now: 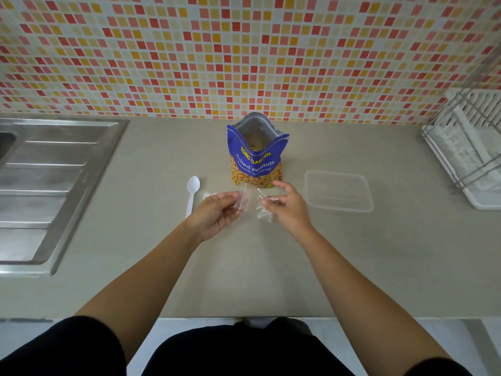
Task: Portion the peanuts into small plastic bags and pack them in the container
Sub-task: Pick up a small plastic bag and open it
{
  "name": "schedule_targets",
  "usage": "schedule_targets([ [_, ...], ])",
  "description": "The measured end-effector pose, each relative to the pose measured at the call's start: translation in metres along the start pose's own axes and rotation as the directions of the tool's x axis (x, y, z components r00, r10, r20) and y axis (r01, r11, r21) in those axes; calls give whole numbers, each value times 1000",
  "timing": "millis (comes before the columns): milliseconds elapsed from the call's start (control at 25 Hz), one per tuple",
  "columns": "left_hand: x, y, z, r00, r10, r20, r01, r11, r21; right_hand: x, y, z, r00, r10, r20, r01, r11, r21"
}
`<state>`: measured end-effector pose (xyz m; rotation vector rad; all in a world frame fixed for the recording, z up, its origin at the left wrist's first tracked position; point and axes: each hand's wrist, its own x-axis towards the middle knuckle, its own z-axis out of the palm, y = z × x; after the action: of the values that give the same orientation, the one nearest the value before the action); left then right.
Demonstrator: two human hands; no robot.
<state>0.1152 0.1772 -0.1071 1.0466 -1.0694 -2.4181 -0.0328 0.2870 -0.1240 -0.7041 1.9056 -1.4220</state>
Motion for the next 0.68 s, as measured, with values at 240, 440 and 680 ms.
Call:
schedule_targets([
  [240,-3,3,3,993,98,-73,-79,970,231,-3,-2,0,1000,1,18,-1,1000,1],
  [440,8,11,-4,945,324,-36,-203,669,715,-3,-6,-12,999,41,-14,-40,994,99],
  [680,11,18,-3,953,301,-26,-205,705,679,-3,-12,-15,997,50,59,-61,978,202],
])
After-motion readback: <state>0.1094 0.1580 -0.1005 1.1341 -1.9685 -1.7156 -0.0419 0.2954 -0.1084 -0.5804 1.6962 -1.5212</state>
